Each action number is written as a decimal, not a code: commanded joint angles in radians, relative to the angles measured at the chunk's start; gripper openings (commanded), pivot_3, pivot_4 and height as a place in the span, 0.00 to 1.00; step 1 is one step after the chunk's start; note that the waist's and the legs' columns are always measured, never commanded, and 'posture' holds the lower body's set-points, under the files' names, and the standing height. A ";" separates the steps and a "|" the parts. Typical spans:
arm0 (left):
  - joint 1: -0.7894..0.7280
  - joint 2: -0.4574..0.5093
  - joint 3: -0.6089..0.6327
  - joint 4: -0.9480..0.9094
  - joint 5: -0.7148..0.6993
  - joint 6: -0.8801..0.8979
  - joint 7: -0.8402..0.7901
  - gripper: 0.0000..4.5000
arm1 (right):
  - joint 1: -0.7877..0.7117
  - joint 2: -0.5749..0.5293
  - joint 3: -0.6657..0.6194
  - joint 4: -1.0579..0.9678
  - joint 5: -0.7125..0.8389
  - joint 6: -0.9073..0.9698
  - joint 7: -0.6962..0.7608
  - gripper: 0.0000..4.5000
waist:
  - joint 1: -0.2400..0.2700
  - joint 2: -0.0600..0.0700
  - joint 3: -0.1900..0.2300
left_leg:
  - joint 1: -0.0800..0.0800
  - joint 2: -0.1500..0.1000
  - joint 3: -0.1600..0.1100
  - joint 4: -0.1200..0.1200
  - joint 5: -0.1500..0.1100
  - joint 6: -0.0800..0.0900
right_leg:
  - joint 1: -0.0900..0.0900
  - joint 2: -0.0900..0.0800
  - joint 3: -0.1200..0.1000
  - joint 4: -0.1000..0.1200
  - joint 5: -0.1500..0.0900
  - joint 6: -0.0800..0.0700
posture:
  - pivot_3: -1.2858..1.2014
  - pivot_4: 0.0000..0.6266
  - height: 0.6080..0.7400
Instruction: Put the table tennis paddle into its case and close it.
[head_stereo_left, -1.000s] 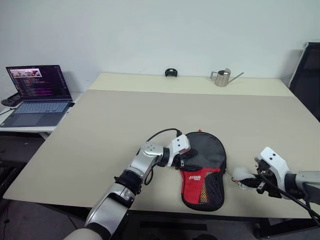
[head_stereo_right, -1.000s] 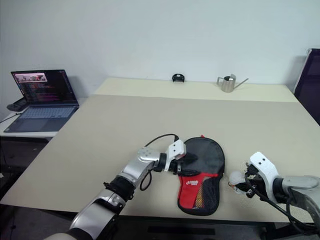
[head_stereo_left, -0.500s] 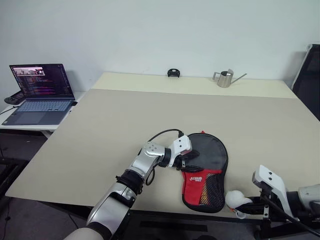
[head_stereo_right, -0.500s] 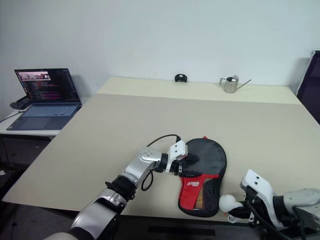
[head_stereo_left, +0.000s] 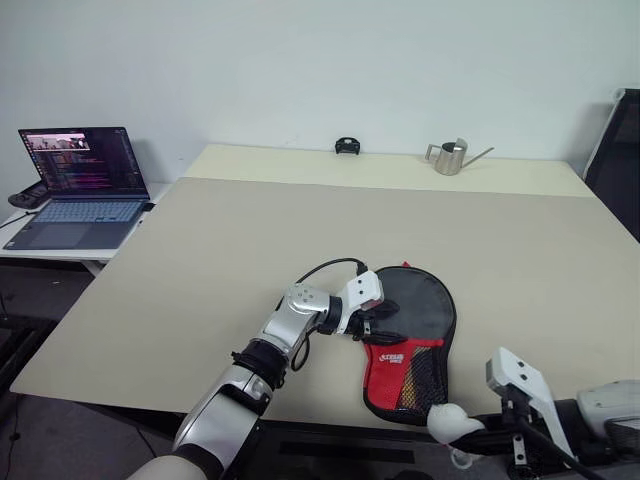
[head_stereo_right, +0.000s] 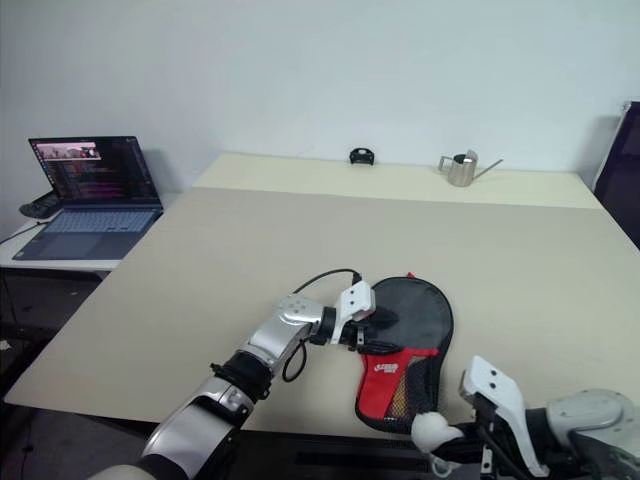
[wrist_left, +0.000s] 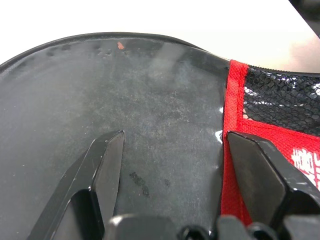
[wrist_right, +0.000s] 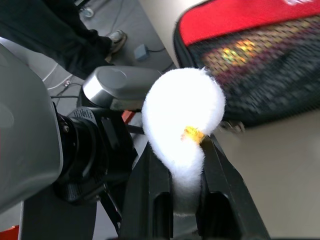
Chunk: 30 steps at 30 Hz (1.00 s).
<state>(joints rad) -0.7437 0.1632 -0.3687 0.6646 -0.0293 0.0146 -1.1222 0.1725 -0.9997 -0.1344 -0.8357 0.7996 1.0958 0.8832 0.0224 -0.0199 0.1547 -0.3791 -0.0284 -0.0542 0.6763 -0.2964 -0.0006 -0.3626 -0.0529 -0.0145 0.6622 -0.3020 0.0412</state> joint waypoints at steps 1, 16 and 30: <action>0.041 0.014 -0.052 0.076 0.074 0.044 0.008 0.79 | 0.003 -0.009 0.037 -0.075 0.054 -0.024 0.026 0.03 | 0.000 0.000 0.000 | 0.000 0.000 0.000 0.000 0.000 0.000 | 0.000 0.000 0.000 0.000 0.000 0.000 | 0.52 0.24 1.00; 0.043 0.016 -0.054 0.071 0.077 0.044 0.006 0.79 | -0.053 0.025 0.108 -0.063 0.035 -0.070 -0.058 0.24 | 0.000 -0.001 0.000 | 0.000 0.000 -0.001 0.000 0.000 0.000 | 0.000 0.000 -0.001 -0.001 0.000 0.000 | 0.52 0.24 1.00; 0.051 0.006 -0.040 0.049 0.057 0.057 0.009 0.79 | -0.275 0.123 0.009 0.040 0.207 -0.054 -0.187 0.69 | 0.000 -0.001 0.000 | 0.000 0.000 -0.001 0.000 0.000 0.000 | 0.000 0.000 0.000 -0.001 0.000 0.000 | 0.52 0.24 1.00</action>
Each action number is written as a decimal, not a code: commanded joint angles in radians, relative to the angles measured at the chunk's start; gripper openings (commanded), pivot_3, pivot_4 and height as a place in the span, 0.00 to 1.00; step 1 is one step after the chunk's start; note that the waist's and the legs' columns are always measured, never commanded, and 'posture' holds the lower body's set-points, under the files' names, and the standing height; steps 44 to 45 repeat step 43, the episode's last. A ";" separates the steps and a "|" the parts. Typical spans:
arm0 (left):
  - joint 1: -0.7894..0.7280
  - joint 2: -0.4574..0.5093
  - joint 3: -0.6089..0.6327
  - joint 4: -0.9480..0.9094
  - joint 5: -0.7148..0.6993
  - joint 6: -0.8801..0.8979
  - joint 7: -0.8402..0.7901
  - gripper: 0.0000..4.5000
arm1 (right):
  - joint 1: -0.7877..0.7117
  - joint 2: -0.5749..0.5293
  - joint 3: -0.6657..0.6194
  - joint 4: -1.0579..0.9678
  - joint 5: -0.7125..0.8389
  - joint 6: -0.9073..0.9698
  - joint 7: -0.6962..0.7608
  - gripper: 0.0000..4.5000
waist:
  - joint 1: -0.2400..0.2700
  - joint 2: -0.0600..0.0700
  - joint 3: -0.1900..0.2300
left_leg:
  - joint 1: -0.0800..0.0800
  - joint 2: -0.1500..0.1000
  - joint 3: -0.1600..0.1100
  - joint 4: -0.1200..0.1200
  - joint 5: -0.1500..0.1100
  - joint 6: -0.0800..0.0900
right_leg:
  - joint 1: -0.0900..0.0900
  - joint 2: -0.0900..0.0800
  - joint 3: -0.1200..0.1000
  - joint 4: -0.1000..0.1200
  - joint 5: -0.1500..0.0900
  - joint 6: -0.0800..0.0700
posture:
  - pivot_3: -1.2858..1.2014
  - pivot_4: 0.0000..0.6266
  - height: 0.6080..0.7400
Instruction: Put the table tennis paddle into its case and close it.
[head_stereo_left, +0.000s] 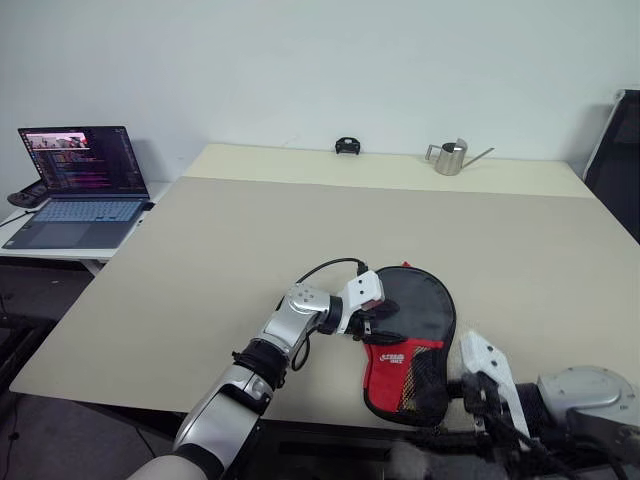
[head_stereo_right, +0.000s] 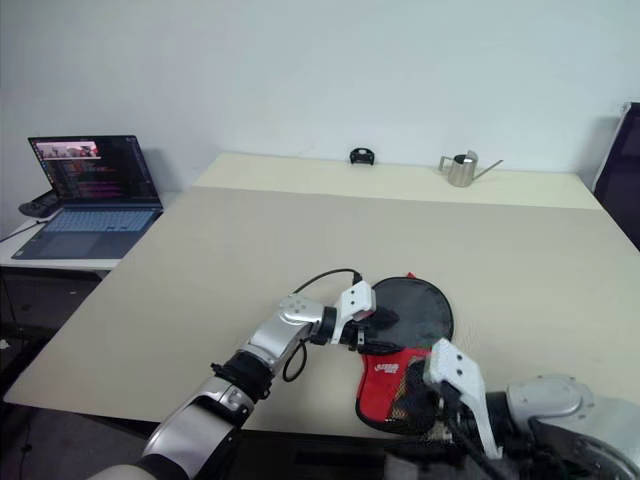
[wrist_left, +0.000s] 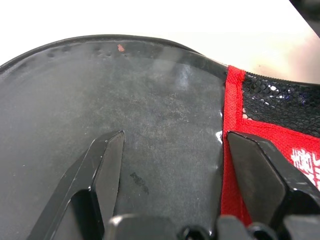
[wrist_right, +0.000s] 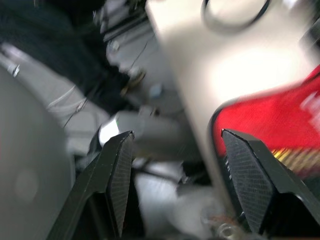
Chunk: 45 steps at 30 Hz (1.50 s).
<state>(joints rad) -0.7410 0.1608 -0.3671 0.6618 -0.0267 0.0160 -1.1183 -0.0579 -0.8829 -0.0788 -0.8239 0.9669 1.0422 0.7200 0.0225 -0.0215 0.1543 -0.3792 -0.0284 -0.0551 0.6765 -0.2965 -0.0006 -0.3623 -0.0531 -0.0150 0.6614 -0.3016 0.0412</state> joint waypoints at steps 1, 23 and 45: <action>0.050 0.009 -0.039 0.042 0.050 0.058 0.003 0.79 | -0.060 0.002 -0.052 0.045 0.039 -0.003 -0.026 0.69 | 0.000 0.000 0.000 | 0.000 0.000 0.000 0.000 0.000 0.000 | 0.000 0.000 0.000 0.000 0.000 0.000 | 0.52 0.24 1.00; 0.327 0.285 0.332 -0.767 -0.272 0.438 0.133 0.79 | -0.428 0.059 -0.033 0.928 -0.443 -0.517 0.163 0.69 | -0.025 0.010 0.011 | -0.012 0.000 0.002 0.000 0.001 -0.001 | -0.013 -0.001 0.002 0.001 0.000 -0.001 | 0.52 0.24 1.00; 0.454 0.361 0.421 -0.853 -0.198 0.385 0.408 0.79 | -0.597 -0.008 -0.043 1.284 -0.642 -0.625 0.295 0.69 | -0.022 0.013 0.014 | -0.013 0.000 0.004 0.000 0.003 -0.005 | -0.014 -0.001 0.003 0.001 0.001 -0.002 | 0.52 0.24 1.00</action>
